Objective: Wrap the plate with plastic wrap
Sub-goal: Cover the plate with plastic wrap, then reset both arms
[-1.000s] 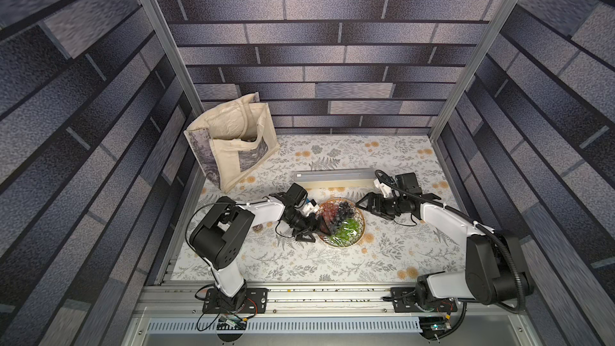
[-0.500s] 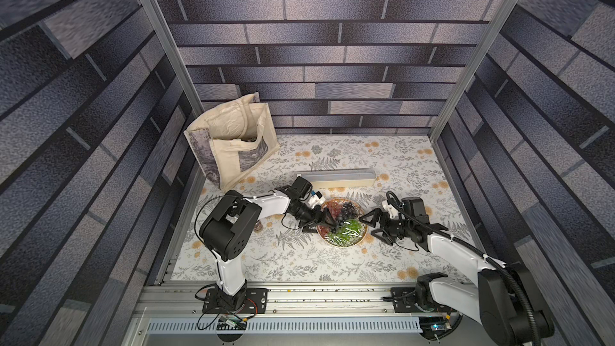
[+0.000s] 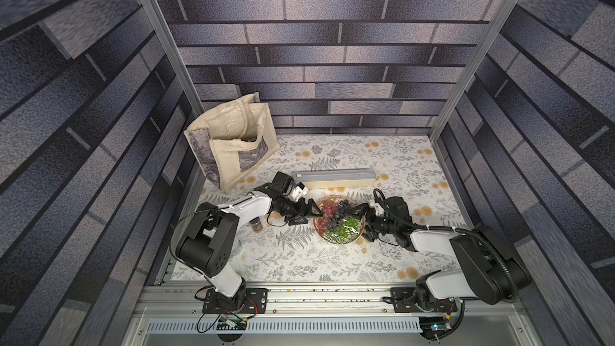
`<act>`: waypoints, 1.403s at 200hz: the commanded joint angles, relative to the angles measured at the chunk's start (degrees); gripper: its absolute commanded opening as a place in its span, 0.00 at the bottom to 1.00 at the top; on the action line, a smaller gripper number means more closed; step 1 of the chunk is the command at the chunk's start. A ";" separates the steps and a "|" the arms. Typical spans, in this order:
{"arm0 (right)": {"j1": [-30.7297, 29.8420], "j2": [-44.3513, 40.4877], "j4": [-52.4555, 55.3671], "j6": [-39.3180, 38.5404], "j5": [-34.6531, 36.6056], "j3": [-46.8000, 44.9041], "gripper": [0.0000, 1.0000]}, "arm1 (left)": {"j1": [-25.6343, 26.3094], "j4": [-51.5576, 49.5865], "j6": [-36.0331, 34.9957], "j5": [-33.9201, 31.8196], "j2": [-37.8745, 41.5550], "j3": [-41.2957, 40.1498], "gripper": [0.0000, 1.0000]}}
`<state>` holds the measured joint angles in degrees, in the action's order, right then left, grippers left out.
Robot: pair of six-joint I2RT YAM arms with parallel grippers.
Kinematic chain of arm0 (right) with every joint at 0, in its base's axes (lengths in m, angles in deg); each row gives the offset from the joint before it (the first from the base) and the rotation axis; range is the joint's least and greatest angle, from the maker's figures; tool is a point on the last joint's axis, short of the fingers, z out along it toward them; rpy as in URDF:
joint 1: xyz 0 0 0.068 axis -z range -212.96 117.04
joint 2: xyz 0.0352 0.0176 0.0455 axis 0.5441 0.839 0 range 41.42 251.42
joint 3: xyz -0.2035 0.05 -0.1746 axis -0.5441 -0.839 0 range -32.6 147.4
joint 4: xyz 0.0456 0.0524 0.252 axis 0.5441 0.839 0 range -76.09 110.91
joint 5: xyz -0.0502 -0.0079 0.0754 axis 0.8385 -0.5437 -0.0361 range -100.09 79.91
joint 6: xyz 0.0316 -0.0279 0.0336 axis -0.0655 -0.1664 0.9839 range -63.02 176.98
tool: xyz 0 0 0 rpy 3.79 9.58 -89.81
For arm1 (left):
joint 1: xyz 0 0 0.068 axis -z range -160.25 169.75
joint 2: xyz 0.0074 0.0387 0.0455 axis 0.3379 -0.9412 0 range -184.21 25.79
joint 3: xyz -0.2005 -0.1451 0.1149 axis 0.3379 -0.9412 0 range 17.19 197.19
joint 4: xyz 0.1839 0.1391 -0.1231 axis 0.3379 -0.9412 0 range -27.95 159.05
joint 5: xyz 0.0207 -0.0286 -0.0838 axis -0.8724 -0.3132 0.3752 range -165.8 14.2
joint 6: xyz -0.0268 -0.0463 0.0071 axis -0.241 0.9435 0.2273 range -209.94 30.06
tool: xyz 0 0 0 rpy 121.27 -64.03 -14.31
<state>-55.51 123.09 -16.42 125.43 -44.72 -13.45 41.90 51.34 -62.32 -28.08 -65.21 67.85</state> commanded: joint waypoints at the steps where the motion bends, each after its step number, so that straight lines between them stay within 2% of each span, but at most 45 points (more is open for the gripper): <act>1: -0.14 -1.00 2.22 -2.38 5.12 2.53 1.00 | -3.49 -6.68 -5.09 -3.58 5.18 0.20 0.92; 31: 3.23 -9.33 25.79 -15.13 13.63 5.96 1.00 | -9.40 -10.21 -8.75 -9.94 11.02 1.77 0.93; 47: 6.19 -14.72 38.91 -24.61 18.74 9.41 1.00 | -13.24 -10.95 -10.22 -13.77 14.14 2.58 0.93; 69: 10.82 -19.85 49.14 -36.68 24.85 14.09 1.00 | -20.59 -9.29 -11.44 -19.57 18.15 2.71 1.00; 91: 14.55 -21.40 49.82 -45.44 30.90 17.12 1.00 | -30.45 -3.51 -10.02 -22.34 20.00 1.06 1.00; 108: 16.69 -20.40 46.29 -49.43 36.20 17.76 1.00 | -37.86 2.33 -9.00 -22.93 20.21 -1.20 1.00; 127: 17.78 -18.90 36.55 -54.24 42.54 14.66 1.00 | -43.51 6.29 -8.75 -22.32 19.19 -2.40 1.00; 139: 18.02 -17.64 28.90 -56.86 45.66 11.88 1.00 | -45.26 7.29 -8.15 -21.93 18.59 -2.31 1.00; 170: 18.18 -11.05 12.46 -61.94 47.79 8.33 1.00 | -43.65 10.02 -11.34 -28.64 20.96 -4.44 1.00; 206: 18.24 -1.61 -12.95 -67.91 46.77 2.95 1.00 | -37.88 24.31 -16.59 -40.43 25.23 -13.23 1.00; 228: 18.76 3.79 -20.13 -68.54 44.31 1.21 1.00 | -35.94 29.27 -18.23 -42.59 24.66 -15.91 1.00; 241: 18.78 7.62 -29.34 -68.53 43.66 -1.03 1.00 | -34.52 32.02 -19.00 -43.84 23.65 -17.44 1.00; 252: 19.07 5.86 -26.53 -68.87 42.48 -1.23 1.00 | -32.31 35.12 -20.78 -45.42 22.26 -19.04 1.00; 263: 19.23 7.02 -28.79 -68.70 41.88 -1.16 1.00 | -29.76 39.32 -23.12 -47.17 20.36 -20.69 1.00; 280: 19.36 6.51 -21.13 -68.35 42.45 1.96 1.00 | -26.74 47.66 -24.84 -48.69 16.29 -23.15 1.00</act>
<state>-36.67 129.69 -35.56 57.82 -1.25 -14.28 11.67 85.70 -82.01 -72.21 -44.38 48.28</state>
